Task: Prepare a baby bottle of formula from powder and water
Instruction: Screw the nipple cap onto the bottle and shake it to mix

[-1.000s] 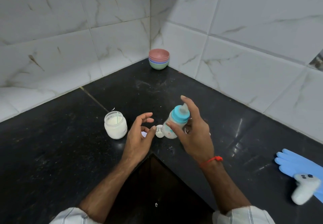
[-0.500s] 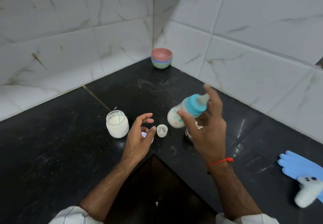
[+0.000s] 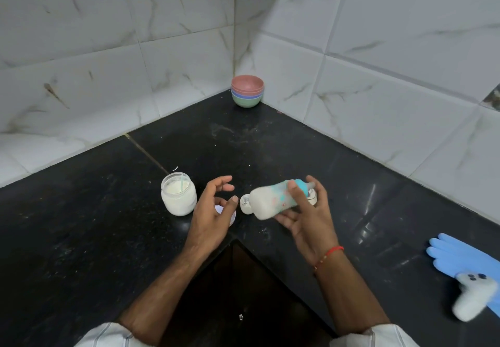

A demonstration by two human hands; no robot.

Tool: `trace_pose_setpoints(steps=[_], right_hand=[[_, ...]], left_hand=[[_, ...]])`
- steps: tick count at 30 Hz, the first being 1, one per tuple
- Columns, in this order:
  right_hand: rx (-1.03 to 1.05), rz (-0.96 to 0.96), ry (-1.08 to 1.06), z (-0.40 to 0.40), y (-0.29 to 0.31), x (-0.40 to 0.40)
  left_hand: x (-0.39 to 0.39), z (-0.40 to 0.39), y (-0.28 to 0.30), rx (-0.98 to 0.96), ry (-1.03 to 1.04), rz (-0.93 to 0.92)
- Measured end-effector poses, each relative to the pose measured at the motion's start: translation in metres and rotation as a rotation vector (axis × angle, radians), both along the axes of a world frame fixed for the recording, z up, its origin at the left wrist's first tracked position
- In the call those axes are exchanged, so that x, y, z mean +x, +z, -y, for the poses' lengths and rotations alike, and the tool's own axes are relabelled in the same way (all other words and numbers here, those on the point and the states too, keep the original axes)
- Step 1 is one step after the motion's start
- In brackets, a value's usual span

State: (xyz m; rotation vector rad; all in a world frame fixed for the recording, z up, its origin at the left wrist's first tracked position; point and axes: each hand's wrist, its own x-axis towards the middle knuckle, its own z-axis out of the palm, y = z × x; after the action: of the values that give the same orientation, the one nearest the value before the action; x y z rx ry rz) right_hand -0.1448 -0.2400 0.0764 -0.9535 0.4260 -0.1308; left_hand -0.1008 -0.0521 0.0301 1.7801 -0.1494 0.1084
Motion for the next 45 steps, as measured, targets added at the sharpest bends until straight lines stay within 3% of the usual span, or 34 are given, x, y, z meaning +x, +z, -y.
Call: trace_pose_setpoints(steps=[2,4,8,11,15,16,18,21,23,26,28,30,33,35,40,41,45], right_hand=[[0.325,-0.073,0.011,-0.001,0.000,0.001],[0.504,-0.092,0.004,-0.001,0.003,-0.001],[0.512,-0.062,0.015,-0.002,0.005,-0.001],[0.099,0.035,-0.031,-0.008,0.004,-0.001],[-1.116,0.404,0.066,0.002,0.003,-0.004],[-1.289,0.419,0.108,0.004,0.003,-0.003],[-1.332,0.407,0.135,0.003,0.007,-0.003],[-0.913,0.394,-0.011,-0.001,0.018,-0.005],[-0.385,0.265,-0.114,-0.001,0.024,-0.002],[0.389,0.035,-0.096,0.007,0.017,0.009],[0.621,0.001,-0.081,0.012,0.014,0.011],[0.628,-0.016,-0.061,0.012,0.014,0.010],[0.476,0.011,-0.044,0.007,0.015,0.007],[0.193,0.055,-0.070,0.003,0.018,0.004],[-1.156,0.396,0.081,0.011,0.016,0.000],[-1.261,0.404,0.114,0.011,0.014,0.000],[-1.205,0.402,0.072,0.009,0.014,-0.002]], left_hand=[[0.000,0.001,0.000,-0.001,0.001,-0.002],[-0.001,0.003,0.001,-0.003,0.004,-0.004],[-0.002,0.005,0.003,0.000,-0.002,0.003],[-0.001,0.005,0.004,0.002,-0.002,-0.003],[0.000,0.005,0.003,0.009,0.000,-0.011],[0.001,0.005,0.003,0.016,-0.001,-0.016],[0.001,0.005,0.004,0.019,-0.004,-0.018],[0.001,0.005,0.006,-0.007,-0.006,-0.005],[0.001,0.004,0.006,-0.008,-0.005,-0.001],[0.001,0.003,0.005,-0.008,-0.003,-0.002],[0.000,0.003,0.006,-0.012,-0.004,-0.002],[-0.001,0.004,0.007,-0.013,-0.006,0.000],[-0.001,0.005,0.008,-0.009,-0.010,0.001],[-0.002,0.005,0.009,-0.005,-0.013,-0.002],[-0.004,0.006,0.009,0.008,-0.014,-0.007],[-0.004,0.006,0.009,0.013,-0.013,-0.009],[-0.005,0.007,0.010,0.027,-0.009,-0.017]])
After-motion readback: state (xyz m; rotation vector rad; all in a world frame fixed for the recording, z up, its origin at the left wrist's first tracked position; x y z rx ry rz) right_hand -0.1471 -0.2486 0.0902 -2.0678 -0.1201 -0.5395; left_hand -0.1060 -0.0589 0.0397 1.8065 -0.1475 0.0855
